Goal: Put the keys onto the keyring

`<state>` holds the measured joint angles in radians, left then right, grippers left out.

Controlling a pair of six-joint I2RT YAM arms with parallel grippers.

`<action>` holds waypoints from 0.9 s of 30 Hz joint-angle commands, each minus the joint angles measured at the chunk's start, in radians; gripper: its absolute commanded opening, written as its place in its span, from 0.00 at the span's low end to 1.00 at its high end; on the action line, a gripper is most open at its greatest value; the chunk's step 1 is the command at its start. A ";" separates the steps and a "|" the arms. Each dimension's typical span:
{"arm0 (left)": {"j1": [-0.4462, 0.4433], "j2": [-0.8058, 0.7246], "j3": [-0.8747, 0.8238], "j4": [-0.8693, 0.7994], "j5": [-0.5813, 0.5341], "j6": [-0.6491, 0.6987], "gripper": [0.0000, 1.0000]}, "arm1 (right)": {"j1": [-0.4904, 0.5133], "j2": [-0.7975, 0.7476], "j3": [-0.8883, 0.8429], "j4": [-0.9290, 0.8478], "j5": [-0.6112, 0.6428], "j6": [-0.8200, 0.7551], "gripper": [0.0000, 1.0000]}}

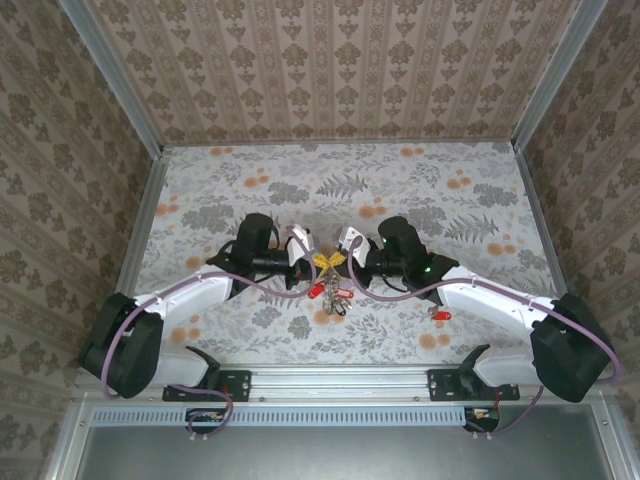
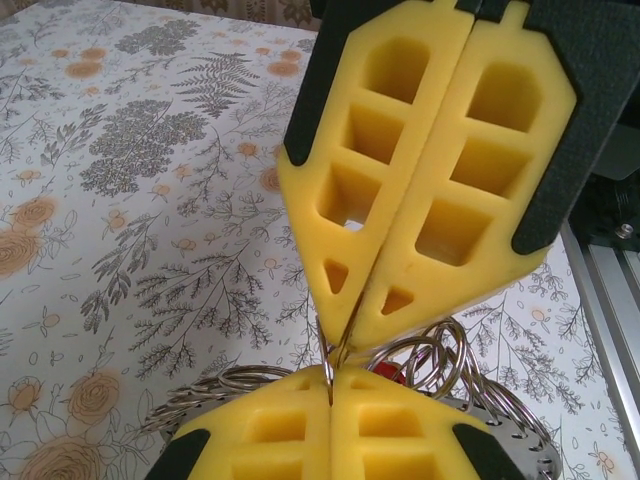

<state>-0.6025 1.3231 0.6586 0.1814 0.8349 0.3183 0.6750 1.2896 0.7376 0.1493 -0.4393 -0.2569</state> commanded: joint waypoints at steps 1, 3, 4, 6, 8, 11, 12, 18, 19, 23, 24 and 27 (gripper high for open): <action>-0.016 0.000 0.044 0.015 0.042 0.025 0.00 | 0.008 0.013 0.008 0.064 0.023 0.015 0.01; -0.016 0.001 0.044 0.014 0.040 0.025 0.00 | 0.010 0.007 0.002 0.081 0.017 0.020 0.01; -0.016 0.000 0.044 0.013 0.040 0.025 0.00 | 0.008 0.005 -0.002 0.093 0.020 0.022 0.00; -0.015 0.001 0.044 0.015 0.040 0.023 0.00 | 0.009 0.005 -0.001 0.091 0.022 0.022 0.00; -0.015 0.001 0.044 0.017 0.040 0.021 0.00 | 0.010 0.011 0.007 0.072 0.029 0.015 0.00; -0.016 -0.001 0.045 0.021 0.041 0.019 0.00 | 0.015 0.016 0.016 0.044 0.079 0.006 0.00; -0.016 -0.003 0.045 0.021 0.042 0.019 0.00 | 0.017 0.016 0.016 0.042 0.097 0.002 0.00; -0.016 -0.012 0.039 0.036 0.036 0.018 0.00 | 0.029 0.019 0.028 -0.028 0.220 -0.023 0.00; -0.016 -0.013 0.036 0.041 0.034 0.018 0.00 | 0.029 0.016 0.025 -0.032 0.243 -0.015 0.00; -0.016 -0.012 0.038 0.029 0.051 0.028 0.00 | 0.028 -0.004 0.011 -0.027 0.280 0.003 0.00; -0.016 -0.010 0.038 0.026 0.052 0.028 0.00 | 0.028 -0.008 0.009 -0.030 0.283 0.006 0.00; -0.016 -0.007 0.036 0.031 0.062 0.027 0.00 | 0.027 -0.008 0.013 -0.044 0.310 0.024 0.00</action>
<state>-0.6064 1.3231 0.6621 0.1787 0.7914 0.3183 0.7155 1.2884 0.7403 0.1455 -0.2554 -0.2562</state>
